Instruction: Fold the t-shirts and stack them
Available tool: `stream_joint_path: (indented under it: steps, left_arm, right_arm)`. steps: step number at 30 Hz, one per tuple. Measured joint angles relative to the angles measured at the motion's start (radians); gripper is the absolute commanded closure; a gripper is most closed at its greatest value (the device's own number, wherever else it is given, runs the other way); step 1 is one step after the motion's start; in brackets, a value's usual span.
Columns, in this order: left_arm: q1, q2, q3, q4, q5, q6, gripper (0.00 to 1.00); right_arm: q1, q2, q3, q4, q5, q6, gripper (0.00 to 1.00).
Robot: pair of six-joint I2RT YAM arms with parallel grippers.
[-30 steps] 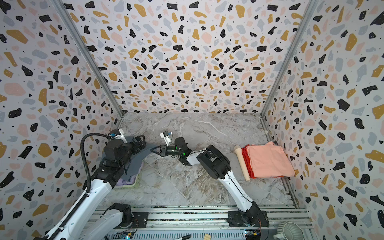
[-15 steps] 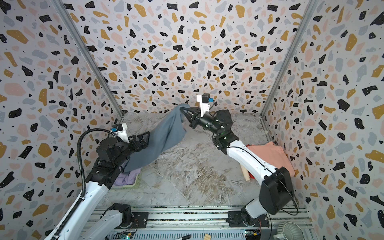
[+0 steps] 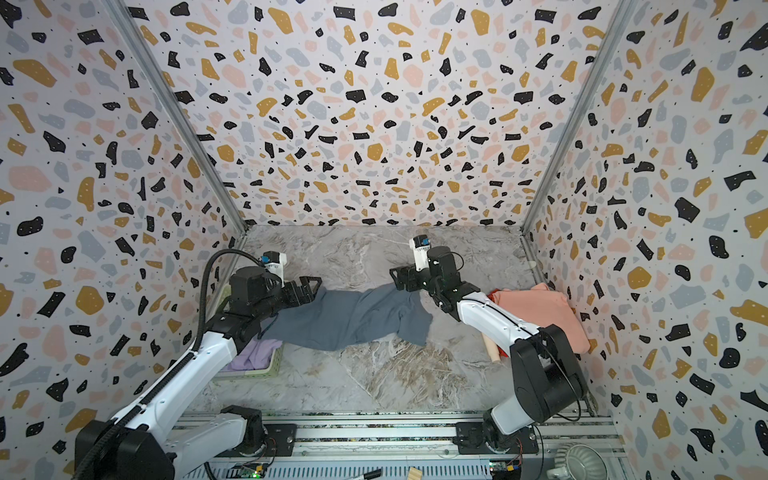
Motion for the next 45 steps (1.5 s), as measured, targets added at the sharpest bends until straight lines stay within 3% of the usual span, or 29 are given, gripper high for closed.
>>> stream_joint_path:
  steps: [4,8,15,18,26,31,37,45]
  left_arm:
    - [-0.02,0.028,0.0,-0.055,-0.169,0.009,0.01]
    - [-0.018,0.051,0.0,-0.064,-0.332,-0.002,0.1]
    - [-0.017,0.173,0.0,-0.055,-0.455,-0.021,0.29]
    - [-0.016,0.222,0.0,-0.052,-0.47,-0.026,0.41]
    - [-0.01,0.235,-0.002,-0.013,-0.499,-0.032,1.0]
    - [-0.011,0.222,-0.001,-0.023,-0.523,-0.017,1.0]
    - [-0.022,0.101,0.078,-0.106,-0.494,0.018,1.0]
    - [-0.156,-0.008,0.27,0.03,-0.122,-0.014,1.0]
  right_arm:
    - [0.0,0.0,-0.023,-0.016,0.029,0.007,0.08]
    - [0.0,0.016,-0.048,-0.011,0.036,0.019,0.06]
    - [0.017,0.169,-0.063,-0.01,0.055,0.026,0.04]
    - [0.035,0.235,-0.063,-0.003,0.053,0.027,0.04]
    - [0.082,0.325,-0.023,0.063,0.051,0.035,0.09]
    - [0.085,0.343,-0.013,0.089,0.047,0.042,0.1]
    - [0.079,0.343,-0.014,0.092,0.047,0.049,0.12]
    - [-0.01,0.242,-0.094,0.085,0.016,0.074,0.1]
